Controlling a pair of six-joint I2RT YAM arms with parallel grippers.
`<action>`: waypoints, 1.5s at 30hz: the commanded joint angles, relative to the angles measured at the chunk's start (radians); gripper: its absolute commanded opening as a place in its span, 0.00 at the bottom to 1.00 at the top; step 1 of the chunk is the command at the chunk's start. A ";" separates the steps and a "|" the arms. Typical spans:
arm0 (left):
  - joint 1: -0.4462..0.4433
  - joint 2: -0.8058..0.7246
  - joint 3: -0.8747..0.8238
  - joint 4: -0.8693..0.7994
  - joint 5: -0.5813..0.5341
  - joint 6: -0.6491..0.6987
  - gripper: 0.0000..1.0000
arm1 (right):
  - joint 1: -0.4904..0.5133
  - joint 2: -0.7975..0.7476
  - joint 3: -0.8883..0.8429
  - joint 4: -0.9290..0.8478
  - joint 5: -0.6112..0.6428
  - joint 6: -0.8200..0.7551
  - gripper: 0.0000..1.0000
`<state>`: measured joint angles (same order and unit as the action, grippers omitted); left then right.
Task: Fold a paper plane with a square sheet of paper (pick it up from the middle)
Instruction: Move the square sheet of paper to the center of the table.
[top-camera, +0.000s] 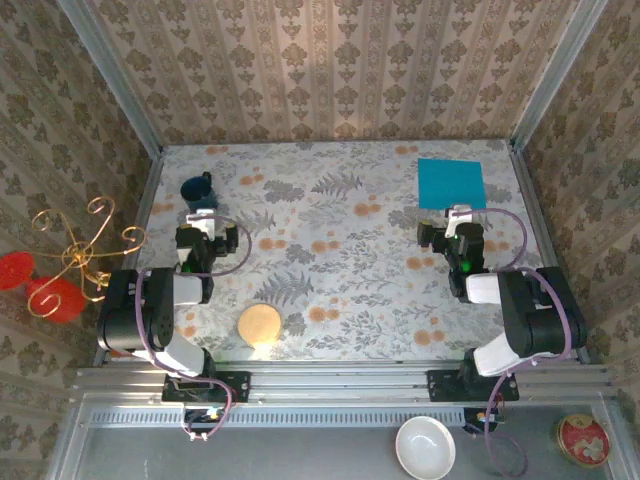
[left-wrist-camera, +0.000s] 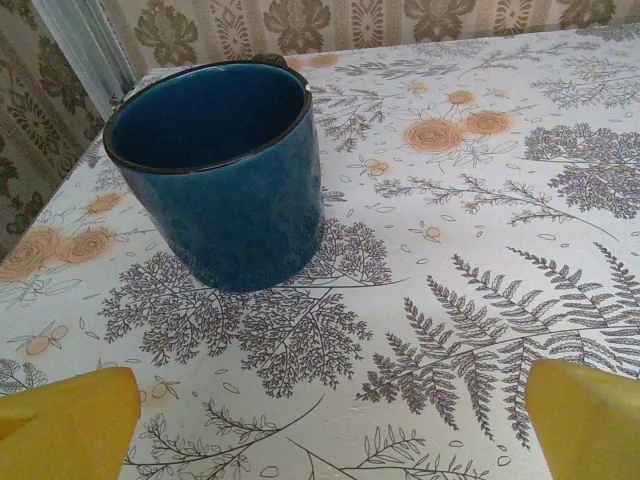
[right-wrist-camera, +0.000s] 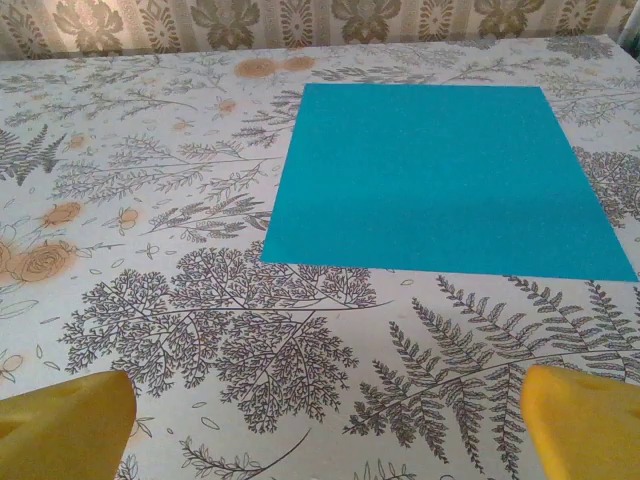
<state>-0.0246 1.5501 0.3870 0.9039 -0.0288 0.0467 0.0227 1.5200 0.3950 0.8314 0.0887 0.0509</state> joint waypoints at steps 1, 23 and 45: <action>0.006 -0.001 0.017 -0.019 0.017 0.013 1.00 | -0.004 0.008 0.020 0.005 -0.014 -0.017 1.00; 0.009 -0.002 0.017 -0.022 0.021 0.011 1.00 | -0.009 0.009 0.023 0.000 -0.021 -0.014 1.00; 0.025 -0.291 0.534 -1.031 0.177 -0.420 1.00 | -0.002 -0.417 0.350 -0.911 -0.061 0.327 1.00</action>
<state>-0.0048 1.2480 0.8768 0.1101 0.0158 -0.2268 0.0212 1.0946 0.6895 0.1905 0.1055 0.2710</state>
